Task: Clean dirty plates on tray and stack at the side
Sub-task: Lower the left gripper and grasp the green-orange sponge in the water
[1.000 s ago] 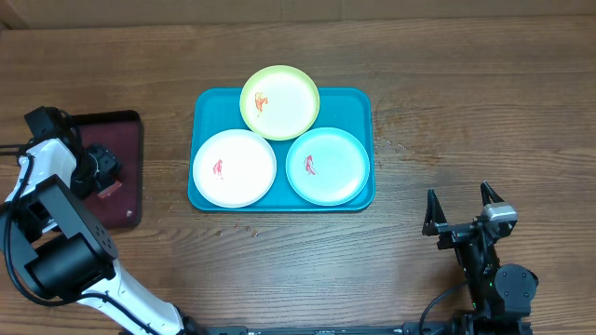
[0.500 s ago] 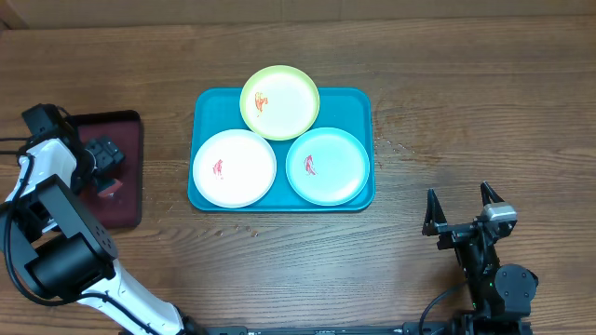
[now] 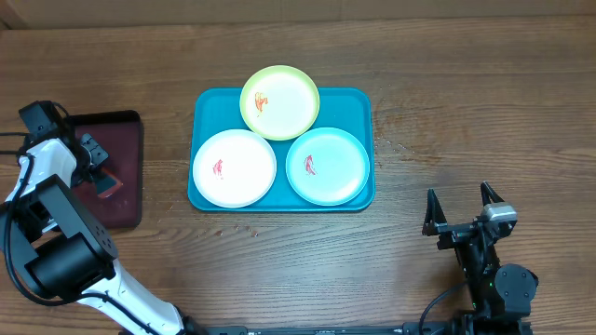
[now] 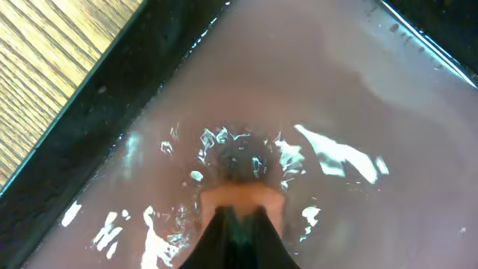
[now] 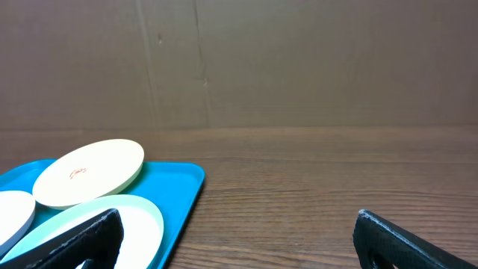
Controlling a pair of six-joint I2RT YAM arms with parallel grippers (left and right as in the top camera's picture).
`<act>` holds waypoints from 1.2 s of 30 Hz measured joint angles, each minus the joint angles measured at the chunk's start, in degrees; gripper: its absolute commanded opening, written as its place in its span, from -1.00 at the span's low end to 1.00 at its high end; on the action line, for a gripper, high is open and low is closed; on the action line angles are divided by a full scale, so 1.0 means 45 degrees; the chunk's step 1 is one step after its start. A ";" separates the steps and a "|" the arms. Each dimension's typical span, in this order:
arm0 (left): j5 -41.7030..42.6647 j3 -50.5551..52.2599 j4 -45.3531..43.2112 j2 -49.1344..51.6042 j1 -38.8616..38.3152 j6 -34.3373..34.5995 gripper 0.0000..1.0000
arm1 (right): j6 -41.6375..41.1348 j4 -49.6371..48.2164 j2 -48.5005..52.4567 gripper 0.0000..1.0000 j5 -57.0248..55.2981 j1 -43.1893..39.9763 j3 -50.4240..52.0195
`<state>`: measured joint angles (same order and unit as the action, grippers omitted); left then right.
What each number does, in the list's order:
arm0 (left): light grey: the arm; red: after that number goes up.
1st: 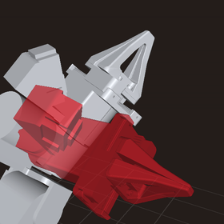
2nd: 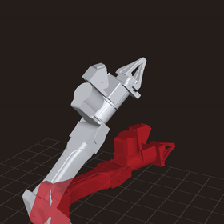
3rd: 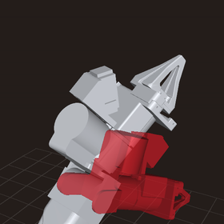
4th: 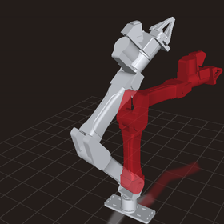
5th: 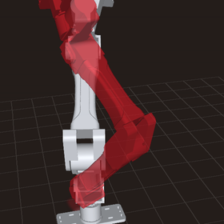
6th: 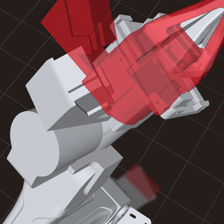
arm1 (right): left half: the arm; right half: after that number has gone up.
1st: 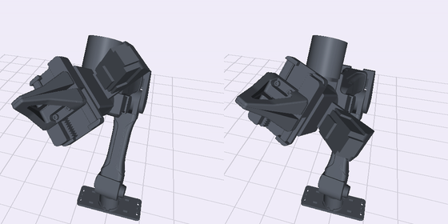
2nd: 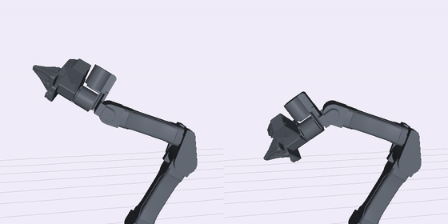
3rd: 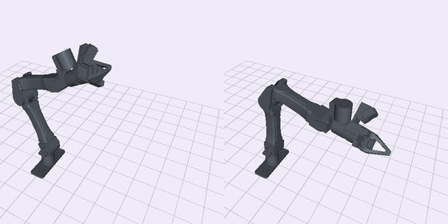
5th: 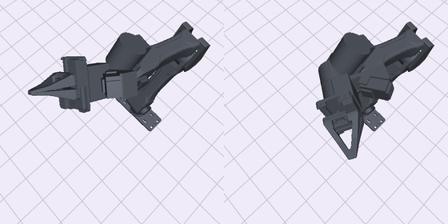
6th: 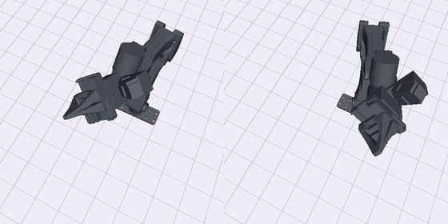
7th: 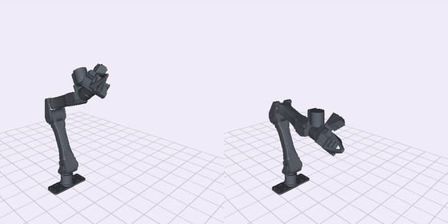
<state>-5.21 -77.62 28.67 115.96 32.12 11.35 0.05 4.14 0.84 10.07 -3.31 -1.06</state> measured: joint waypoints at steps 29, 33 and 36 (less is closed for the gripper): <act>0.0024 -0.0170 0.0083 0.0588 -0.0058 -0.0204 -0.91 | -0.0005 0.0010 0.0000 1.00 0.0000 0.0000 0.0000; -0.0296 -0.0194 0.0121 0.0607 -0.0053 -0.0257 0.53 | 0.0000 0.0005 0.0000 1.00 0.0000 0.0000 0.0000; -0.0724 -0.0282 0.0442 0.0607 -0.0029 -0.0219 1.00 | 0.0000 0.0005 0.0000 1.00 0.0005 -0.0005 0.0000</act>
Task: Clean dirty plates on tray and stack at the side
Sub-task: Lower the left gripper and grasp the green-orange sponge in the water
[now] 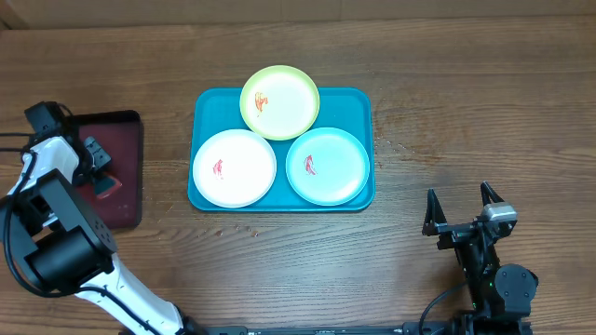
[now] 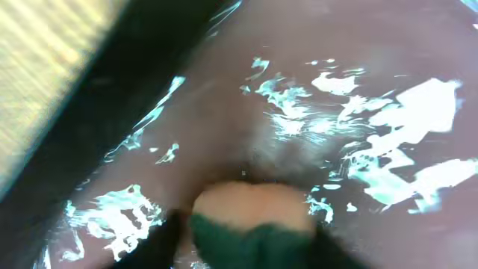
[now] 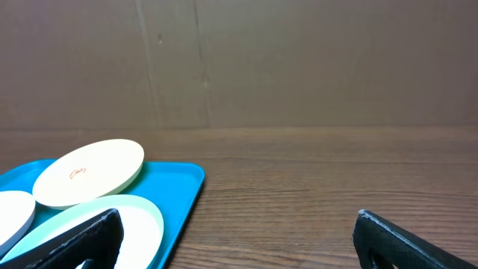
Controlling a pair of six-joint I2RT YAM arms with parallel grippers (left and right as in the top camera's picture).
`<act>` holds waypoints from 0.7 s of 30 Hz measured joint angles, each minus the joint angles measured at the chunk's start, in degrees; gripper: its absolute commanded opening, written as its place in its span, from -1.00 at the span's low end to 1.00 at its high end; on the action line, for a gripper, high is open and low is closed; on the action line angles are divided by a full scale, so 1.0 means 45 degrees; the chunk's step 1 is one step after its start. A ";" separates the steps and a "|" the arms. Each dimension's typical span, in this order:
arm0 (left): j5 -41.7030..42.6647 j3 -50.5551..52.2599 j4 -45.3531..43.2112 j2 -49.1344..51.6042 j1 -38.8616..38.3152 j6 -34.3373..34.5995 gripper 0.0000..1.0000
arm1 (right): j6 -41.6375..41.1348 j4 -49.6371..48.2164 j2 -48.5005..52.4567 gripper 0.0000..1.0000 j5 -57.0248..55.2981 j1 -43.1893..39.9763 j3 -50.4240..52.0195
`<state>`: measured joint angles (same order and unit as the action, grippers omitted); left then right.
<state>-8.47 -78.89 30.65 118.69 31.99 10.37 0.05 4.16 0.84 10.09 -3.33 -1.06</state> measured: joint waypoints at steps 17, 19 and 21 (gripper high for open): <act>0.0165 -0.0398 0.2647 -0.0015 -0.0005 0.0000 0.49 | 0.0000 -0.0005 0.0000 1.00 -0.0010 0.0005 0.0000; 0.0136 -0.0408 0.2807 -0.0015 0.0000 0.0019 0.99 | 0.0000 -0.0005 0.0000 1.00 -0.0005 0.0005 0.0000; 0.0189 -0.0423 0.3055 -0.0078 0.0102 0.0029 0.99 | 0.0000 0.0000 0.0000 1.00 0.0000 0.0005 0.0000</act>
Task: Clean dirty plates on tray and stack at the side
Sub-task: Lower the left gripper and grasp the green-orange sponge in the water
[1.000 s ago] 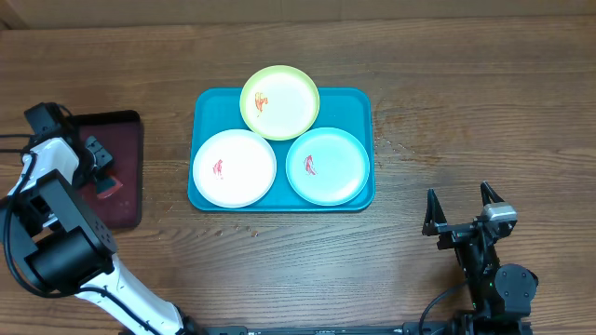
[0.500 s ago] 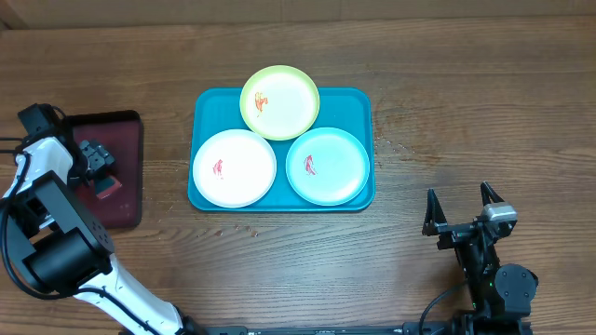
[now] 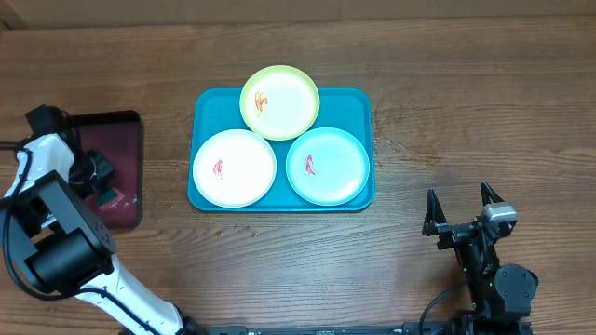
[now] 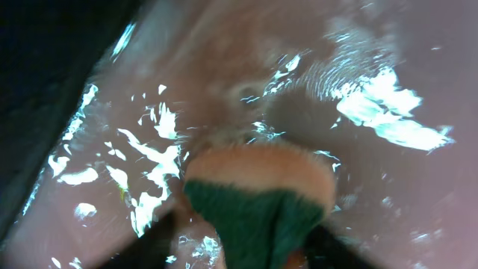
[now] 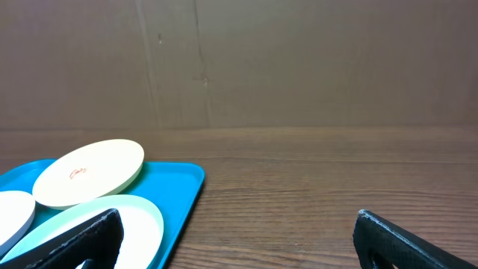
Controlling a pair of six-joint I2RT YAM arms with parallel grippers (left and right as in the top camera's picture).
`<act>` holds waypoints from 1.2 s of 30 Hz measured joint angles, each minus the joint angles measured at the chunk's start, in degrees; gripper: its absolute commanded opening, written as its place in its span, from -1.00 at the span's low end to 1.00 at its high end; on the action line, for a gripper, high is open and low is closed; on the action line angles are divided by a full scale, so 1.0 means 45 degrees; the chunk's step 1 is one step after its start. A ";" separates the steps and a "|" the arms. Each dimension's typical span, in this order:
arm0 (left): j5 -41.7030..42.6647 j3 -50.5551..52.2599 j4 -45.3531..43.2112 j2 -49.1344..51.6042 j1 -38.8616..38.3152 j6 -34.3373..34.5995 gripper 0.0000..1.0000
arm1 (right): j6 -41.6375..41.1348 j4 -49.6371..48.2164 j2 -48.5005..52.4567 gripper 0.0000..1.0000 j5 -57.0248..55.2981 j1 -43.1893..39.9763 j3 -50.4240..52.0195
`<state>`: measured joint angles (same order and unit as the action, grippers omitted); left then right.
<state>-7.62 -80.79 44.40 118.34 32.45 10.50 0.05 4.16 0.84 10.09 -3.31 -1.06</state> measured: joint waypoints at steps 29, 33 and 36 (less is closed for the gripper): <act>0.1511 0.0053 0.1681 -0.0058 -0.0005 0.0000 -0.91 | 0.0000 0.0000 0.0000 1.00 0.0000 -0.0005 0.0000; 0.1617 0.0049 0.1855 -0.0058 -0.0039 -0.0005 -0.91 | 0.0000 0.0000 0.0000 1.00 -0.0005 0.0000 0.0000; 0.1666 0.0053 0.1807 -0.0058 -0.0039 -0.0005 0.96 | 0.0000 0.0000 0.0000 1.00 -0.0005 -0.0005 0.0000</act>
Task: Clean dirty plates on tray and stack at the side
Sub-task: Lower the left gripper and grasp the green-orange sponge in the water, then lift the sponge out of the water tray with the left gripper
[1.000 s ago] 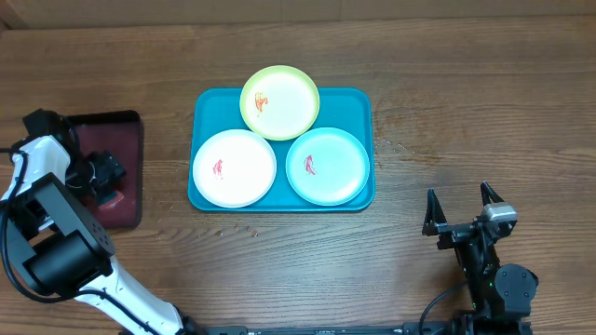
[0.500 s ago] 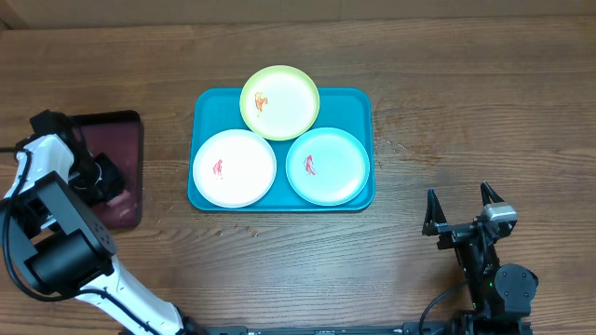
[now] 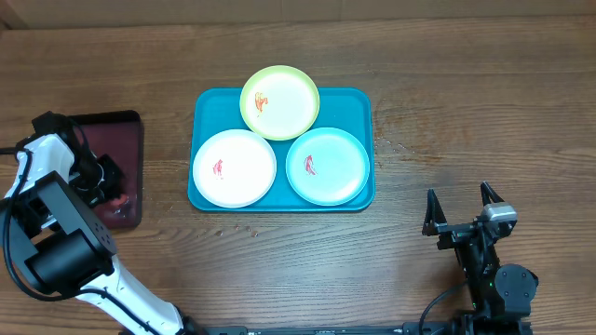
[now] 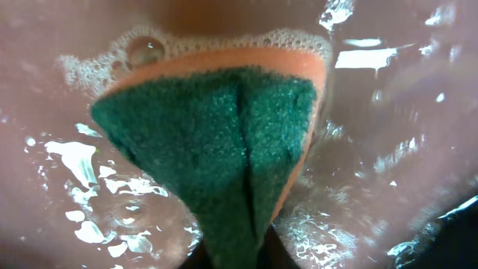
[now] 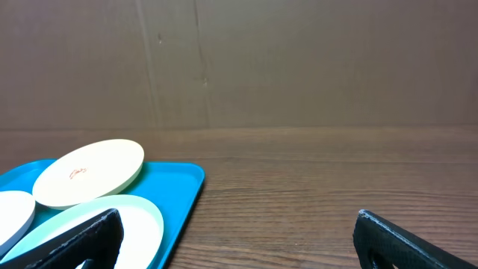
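Observation:
A blue tray (image 3: 363, 104) holds three plates, each with a red smear: yellow-green (image 3: 279, 100) at the back, white (image 3: 234, 167) front left, pale mint (image 3: 327, 166) front right. My left gripper (image 3: 106, 183) is over the near end of a dark basin (image 3: 126, 130) of water. It is shut on a green and orange sponge (image 4: 216, 142), which is folded and has foam along its orange edge. My right gripper (image 5: 235, 232) rests open and empty at the table's front right, clear of the tray.
The basin stands left of the tray, with a strip of bare wood between them. Bare wooden table (image 3: 484, 102) stretches to the right of the tray. A brown wall (image 5: 299, 60) backs the table in the right wrist view.
The left gripper has shifted a little toward the basin's near end. The sponge now fills more of the wrist view, folded, with foam on its edge. The right arm and plates are unchanged.
The left gripper first held the sponge pressed into the water in the basin's middle. At later moments it was at slightly different spots in the rippling water, and now it is at the near end. The plates, tray and right gripper stayed put.

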Controlling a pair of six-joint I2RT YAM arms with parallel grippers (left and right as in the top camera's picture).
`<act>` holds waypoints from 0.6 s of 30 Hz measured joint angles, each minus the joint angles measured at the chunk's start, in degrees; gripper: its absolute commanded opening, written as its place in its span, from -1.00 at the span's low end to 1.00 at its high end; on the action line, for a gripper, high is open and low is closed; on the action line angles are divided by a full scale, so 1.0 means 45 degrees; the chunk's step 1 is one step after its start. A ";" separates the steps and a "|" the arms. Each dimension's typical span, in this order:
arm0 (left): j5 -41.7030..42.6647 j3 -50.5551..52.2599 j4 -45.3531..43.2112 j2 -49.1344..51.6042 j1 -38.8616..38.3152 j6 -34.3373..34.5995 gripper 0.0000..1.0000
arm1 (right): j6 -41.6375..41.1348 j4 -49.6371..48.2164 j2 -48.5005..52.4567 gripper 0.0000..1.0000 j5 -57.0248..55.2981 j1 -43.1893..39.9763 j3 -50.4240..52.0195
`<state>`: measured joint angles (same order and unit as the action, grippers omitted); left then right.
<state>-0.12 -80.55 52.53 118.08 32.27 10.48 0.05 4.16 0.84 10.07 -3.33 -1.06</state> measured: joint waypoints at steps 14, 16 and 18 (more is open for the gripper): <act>-0.0121 -0.0287 -0.0515 0.0136 -0.0078 0.0049 0.30 | 0.0000 -0.0005 0.0000 1.00 0.0000 0.0005 0.0000; -0.0141 -0.0447 -0.0486 0.0228 -0.0058 0.0087 -0.02 | 0.0000 0.0005 0.0000 1.00 -0.0005 0.0005 0.0000; -0.0136 -0.0520 -0.0481 0.0277 -0.0034 0.0063 -0.43 | 0.0005 0.0000 0.0000 1.00 0.0005 0.0005 0.0000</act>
<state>-0.73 -82.89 50.37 119.33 32.12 10.76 0.08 4.16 0.84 10.09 -3.31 -1.06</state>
